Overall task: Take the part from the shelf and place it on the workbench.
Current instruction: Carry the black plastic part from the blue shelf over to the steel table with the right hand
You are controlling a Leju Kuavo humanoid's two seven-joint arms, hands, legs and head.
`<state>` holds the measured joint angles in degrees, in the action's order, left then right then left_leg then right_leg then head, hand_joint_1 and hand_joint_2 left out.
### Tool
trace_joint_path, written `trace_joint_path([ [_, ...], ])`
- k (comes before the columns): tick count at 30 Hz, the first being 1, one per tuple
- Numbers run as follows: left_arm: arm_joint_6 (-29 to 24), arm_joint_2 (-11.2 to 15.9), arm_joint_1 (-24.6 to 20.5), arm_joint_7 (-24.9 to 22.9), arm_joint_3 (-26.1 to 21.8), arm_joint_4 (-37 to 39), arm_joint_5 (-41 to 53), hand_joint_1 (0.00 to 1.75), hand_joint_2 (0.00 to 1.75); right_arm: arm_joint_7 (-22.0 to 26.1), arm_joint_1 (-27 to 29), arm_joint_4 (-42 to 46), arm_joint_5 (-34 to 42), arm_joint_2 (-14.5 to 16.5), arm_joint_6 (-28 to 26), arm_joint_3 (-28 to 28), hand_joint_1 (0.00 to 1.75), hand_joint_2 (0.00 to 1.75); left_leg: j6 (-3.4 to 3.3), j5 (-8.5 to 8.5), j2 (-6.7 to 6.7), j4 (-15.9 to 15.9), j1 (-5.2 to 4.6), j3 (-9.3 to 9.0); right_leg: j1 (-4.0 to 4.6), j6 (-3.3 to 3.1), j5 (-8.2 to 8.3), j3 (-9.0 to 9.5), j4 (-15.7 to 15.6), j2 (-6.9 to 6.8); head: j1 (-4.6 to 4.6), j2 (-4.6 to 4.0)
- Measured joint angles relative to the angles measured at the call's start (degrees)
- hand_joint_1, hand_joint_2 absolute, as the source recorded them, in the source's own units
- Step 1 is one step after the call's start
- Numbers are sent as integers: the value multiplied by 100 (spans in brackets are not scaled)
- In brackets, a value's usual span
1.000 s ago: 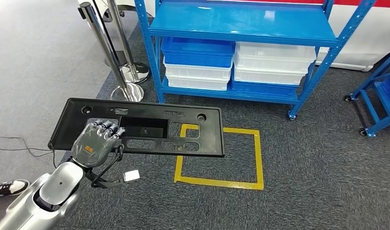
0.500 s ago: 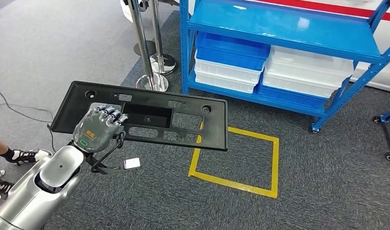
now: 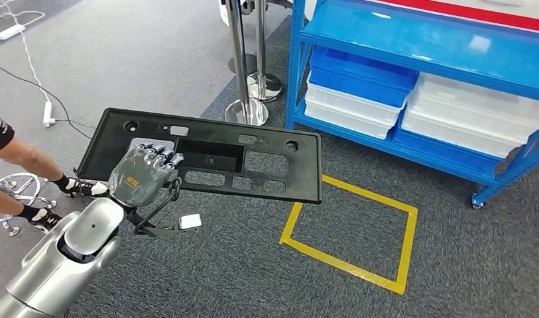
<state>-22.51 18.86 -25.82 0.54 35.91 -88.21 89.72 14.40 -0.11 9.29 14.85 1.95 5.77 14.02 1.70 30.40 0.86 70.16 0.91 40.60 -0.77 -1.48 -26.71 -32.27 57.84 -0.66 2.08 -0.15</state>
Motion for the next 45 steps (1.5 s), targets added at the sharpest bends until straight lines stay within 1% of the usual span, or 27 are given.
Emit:
trace_joint_path([
  [2, 10, -8, -1, -27, 0, 16, 16, 175, 175, -1, 5, -1, 5, -1, 0, 0, 0, 0, 42, 108, -42, 402, 22, 137, 8, 3, -3, -19, 18, -146, 1, 0],
  [3, 18, -9, -2, -50, 0, 23, 22, 175, 175, -1, 2, -1, 9, 1, 0, 1, 0, 0, 52, 15, -64, 293, 26, 51, 7, 8, -8, -26, 32, -220, 0, 0],
  [5, 31, -9, -23, -116, 0, 32, 24, 175, 175, -2, -5, -1, 19, 5, 0, 1, 0, 0, 39, -292, -232, -438, 20, -370, 12, 36, -32, -30, 68, -357, 0, 0],
  [7, 45, -11, -63, -177, 1, 31, 24, 175, 175, -2, -8, -1, 31, 8, -9, 1, 0, 0, -40, -451, -410, -1023, -25, -678, 41, 86, -59, -35, 107, -476, 0, 0],
  [8, 54, -11, -78, -197, 2, 31, 24, 175, 175, -2, -9, -1, 38, 8, -16, 1, 0, 0, -85, -456, -434, -1120, -50, -711, 56, 115, -64, -34, 115, -531, -1, 0],
  [10, 71, -3, -88, -219, 2, 30, 25, 175, 175, -2, -29, 0, 49, 8, -36, 1, 0, 0, -171, -496, -304, -1141, -65, -691, 66, 173, -64, -26, 107, -641, -1, 0],
  [11, 76, 2, -89, -224, 2, 29, 25, 175, 175, -2, -40, 0, 52, 8, -46, 1, 0, 0, -209, -524, -244, -1167, -56, -687, 52, 208, -94, -28, 132, -606, -1, 0],
  [13, 80, 5, -105, -236, 2, 28, 25, 175, 175, 0, -47, 0, 54, 7, -62, 1, 0, 0, -291, -584, -139, -1220, -25, -678, 19, 261, -340, -161, 452, -330, -1, 0],
  [15, 80, 4, -115, -255, 5, 28, 26, 175, 175, 2, -36, -1, 55, 9, -66, 1, 0, 0, -329, -613, -28, -1224, -23, -641, -2, 280, -737, -484, 1167, -37, -1, 0],
  [17, 80, 4, -100, -266, 13, 28, 26, 175, 175, 2, -28, -1, 55, 12, -66, 2, 0, 0, -333, -626, 109, -1206, -29, -607, -4, 283, -886, -722, 1672, 26, -1, 0],
  [18, 80, 4, -92, -269, 18, 28, 26, 175, 175, 2, -24, -1, 55, 13, -66, 3, 0, 0, -330, -629, 187, -1192, -29, -598, -7, 278, -785, -697, 1625, 39, -1, 0],
  [19, 80, 4, -85, -271, 20, 28, 26, 175, 175, 2, -20, -1, 55, 13, -66, 3, 0, 0, -324, -630, 266, -1178, -28, -593, -12, 268, -592, -569, 1364, 67, -1, 0],
  [21, 79, 4, -87, -281, 22, 27, 26, 175, 175, 2, -7, -4, 55, 10, -67, 3, 0, 0, -290, -631, 412, -1144, -30, -570, -43, 236, -224, -216, 597, 345, -1, 0],
  [23, 80, 4, -99, -289, 23, 26, 26, 175, 175, 6, 0, -11, 56, 8, -68, 3, 0, 0, -217, -654, 539, -1121, -24, -510, -58, 213, -111, -59, 198, 601, -1, 0],
  [24, 80, 6, -101, -291, 23, 25, 26, 175, 175, 8, -2, -14, 56, 7, -68, 3, 0, 0, -171, -676, 608, -1122, -15, -479, -49, 202, -119, -57, 175, 616, 0, 0],
  [25, 80, 8, -97, -290, 24, 22, 26, 175, 175, 10, -11, -14, 56, 8, -68, 3, 0, 0, -129, -701, 686, -1134, 0, -460, -45, 181, -106, -58, 167, 538, 0, 0],
  [26, 78, 10, -86, -292, 24, 18, 26, 175, 175, 10, -17, -14, 56, 15, -72, 3, 0, 0, -95, -698, 675, -1120, 6, -439, -46, 149, -90, -47, 145, 455, 0, 0],
  [27, 75, 20, -79, -298, 24, 10, 25, 175, 175, 12, -19, -14, 56, 22, -80, 3, 0, 0, -68, -643, 573, -1041, 4, -396, -51, 105, -76, -33, 121, 368, 1, 0],
  [30, 57, 87, -47, -393, 36, -45, 25, 175, 175, 12, 3, -16, 54, 45, -136, 3, 0, 0, -17, -168, 77, -178, -9, -16, -33, 1, -64, -11, 85, 115, 1, 0],
  [32, -1, 197, 51, -498, 56, -112, 24, 175, 175, 1, 15, -17, 46, 79, -204, 4, 0, 0, 6, 46, -22, 413, 1, 226, -9, -12, -72, -11, 90, -45, 1, 0],
  [33, -42, 268, 118, -539, 63, -150, 25, 175, 175, -8, 15, -18, 39, 103, -243, 5, 0, 0, 7, 13, -43, 440, 4, 213, 0, -13, -78, -9, 91, -121, 2, 0],
  [35, -118, 415, 225, -577, 66, -221, 26, 175, 175, -17, 10, -17, 21, 165, -300, 9, 0, 0, -20, -292, -141, -164, -5, -147, 12, -3, -97, 8, 93, -268, 2, 0],
  [37, -161, 518, 258, -572, 65, -289, 26, 175, 175, -30, 6, -17, 9, 222, -346, 15, 0, 0, -92, -506, -368, -893, -62, -545, 45, 27, -122, 27, 95, -410, 1, 0],
  [39, -167, 577, 257, -518, 61, -337, 25, 175, 175, -52, -6, -16, 6, 255, -381, 18, 0, 0, -164, -534, -433, -1132, -116, -643, 72, 72, -135, 40, 90, -537, 1, 0],
  [41, -149, 601, 256, -442, 57, -356, 25, 175, 175, -71, -40, -16, 5, 267, -386, 19, 0, 0, -223, -580, -292, -1166, -103, -626, 72, 129, -153, 56, 88, -620, 2, 0],
  [43, -112, 603, 220, -405, 54, -369, 26, 175, 175, -79, -63, -16, 7, 269, -373, 19, 0, 0, -285, -630, -178, -1222, -70, -628, 56, 183, -324, -25, 301, -404, 1, 0],
  [45, -80, 588, 160, -398, 52, -380, 26, 175, 175, -84, -59, -16, 7, 268, -362, 20, 0, 0, -324, -660, -72, -1242, -58, -617, 39, 208, -682, -329, 943, -70, -1, 0],
])
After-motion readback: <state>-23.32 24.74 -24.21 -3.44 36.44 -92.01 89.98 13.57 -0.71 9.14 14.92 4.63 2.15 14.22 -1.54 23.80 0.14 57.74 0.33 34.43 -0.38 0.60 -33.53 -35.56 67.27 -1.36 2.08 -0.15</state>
